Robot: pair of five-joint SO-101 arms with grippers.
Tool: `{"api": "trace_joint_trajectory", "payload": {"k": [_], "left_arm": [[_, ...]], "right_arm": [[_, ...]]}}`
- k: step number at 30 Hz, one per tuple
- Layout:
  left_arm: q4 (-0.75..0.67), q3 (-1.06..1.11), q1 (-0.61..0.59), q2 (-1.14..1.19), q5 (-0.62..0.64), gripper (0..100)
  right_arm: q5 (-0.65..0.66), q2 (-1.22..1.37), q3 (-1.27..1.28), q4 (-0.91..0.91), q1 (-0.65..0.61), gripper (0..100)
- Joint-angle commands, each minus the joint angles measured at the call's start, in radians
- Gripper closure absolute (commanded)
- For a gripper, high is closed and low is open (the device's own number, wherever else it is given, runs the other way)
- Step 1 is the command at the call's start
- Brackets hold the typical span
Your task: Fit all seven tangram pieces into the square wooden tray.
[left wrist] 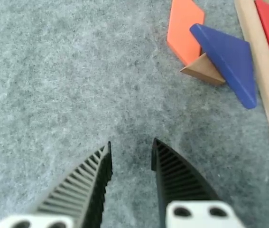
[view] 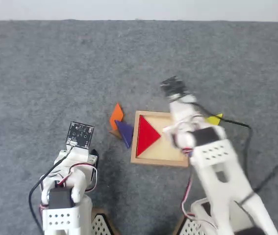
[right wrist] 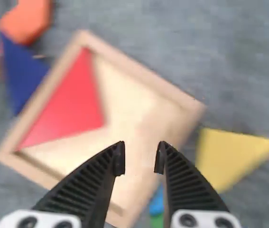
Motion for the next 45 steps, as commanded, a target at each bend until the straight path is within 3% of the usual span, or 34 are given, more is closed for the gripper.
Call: {"api": "trace_joint_trajectory", "payload": {"k": [1,4,8,13,23,45], "left_arm": [[0.003,-0.007,-0.005,-0.015,-0.012,87],[0.003,-0.007,-0.005,-0.015,-0.012,87],[0.003,-0.007,-0.005,-0.015,-0.012,87],[0.003,-0.007,-0.005,-0.015,-0.012,87],[0.003,-0.007,-0.005,-0.015,-0.012,87],[0.003,-0.007,-0.005,-0.015,-0.012,87]], "right_arm": [[0.115,-0.067,-0.034,0.073,0.226,85.3],[0.126,0.001,-0.031,0.068,0.283,76.5],[0.089,0.110,-0.037,0.004,0.260,66.7],[-0.081,0.291,-0.129,-0.031,0.260,68.6],[-0.319,0.697,-0.545,0.104,0.280,68.5],[-0.381,0.929,-0.729,0.130,0.282,68.5]]}}
